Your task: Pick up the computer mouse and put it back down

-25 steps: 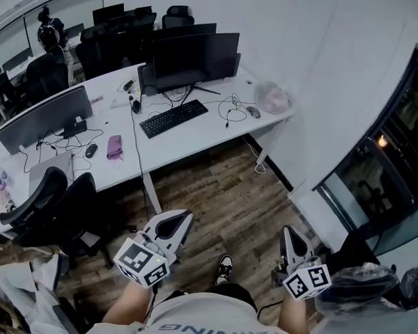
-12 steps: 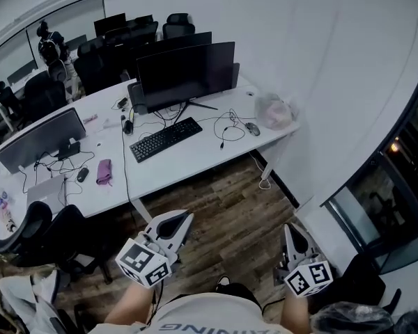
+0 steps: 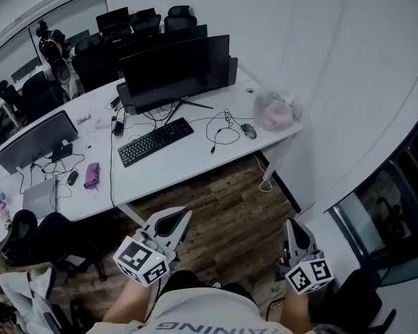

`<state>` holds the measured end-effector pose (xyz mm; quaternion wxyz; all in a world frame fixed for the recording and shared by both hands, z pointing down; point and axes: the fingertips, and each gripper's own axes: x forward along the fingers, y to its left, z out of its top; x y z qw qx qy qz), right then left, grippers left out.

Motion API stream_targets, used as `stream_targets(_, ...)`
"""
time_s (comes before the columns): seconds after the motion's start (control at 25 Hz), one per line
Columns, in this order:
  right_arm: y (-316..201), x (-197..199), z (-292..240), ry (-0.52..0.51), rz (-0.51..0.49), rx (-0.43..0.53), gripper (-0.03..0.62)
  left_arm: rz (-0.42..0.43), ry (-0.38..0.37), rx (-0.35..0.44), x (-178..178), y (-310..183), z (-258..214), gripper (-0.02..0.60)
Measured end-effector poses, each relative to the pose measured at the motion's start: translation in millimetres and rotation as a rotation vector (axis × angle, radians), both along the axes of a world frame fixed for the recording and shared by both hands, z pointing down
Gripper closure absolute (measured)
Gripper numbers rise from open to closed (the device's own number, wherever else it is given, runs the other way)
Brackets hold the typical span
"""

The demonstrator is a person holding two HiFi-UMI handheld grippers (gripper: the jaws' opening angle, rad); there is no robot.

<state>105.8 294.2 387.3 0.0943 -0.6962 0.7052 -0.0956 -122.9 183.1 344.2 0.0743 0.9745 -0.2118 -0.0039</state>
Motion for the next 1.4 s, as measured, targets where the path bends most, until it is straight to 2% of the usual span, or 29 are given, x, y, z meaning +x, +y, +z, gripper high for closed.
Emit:
stream_targets(0.24,-27.2,20.3,14.7,-0.034,-0.031,-0.013,0.572,-0.023,-0.023,0.001,24.7,-23.4,0.6,0.577)
stream_targets(0.64,-86.2,68.1,22.4,-0.007,0.016,-0.029,0.571,0.014,-0.002,-0.007,74.0,-93.6,11.8,0.577)
stream_targets(0.84,-137.1,76.3,26.1,-0.006,0.019,-0.048,0.571,0.022,-0.003,-0.021,88.5,-147.5,15.0,0.577)
stream_targets(1.24,-260.2,97.2,8.9,0.089,0.017,-0.082,0.571,0.027,0.052,-0.001,112.2,-264.1,9.7,0.577)
stream_targets(1.4,-302.0,98.3,14.9,0.105,-0.013,-0.112,0.571,0.002,0.049,-0.035,114.7,-300.2,22.8,0.577)
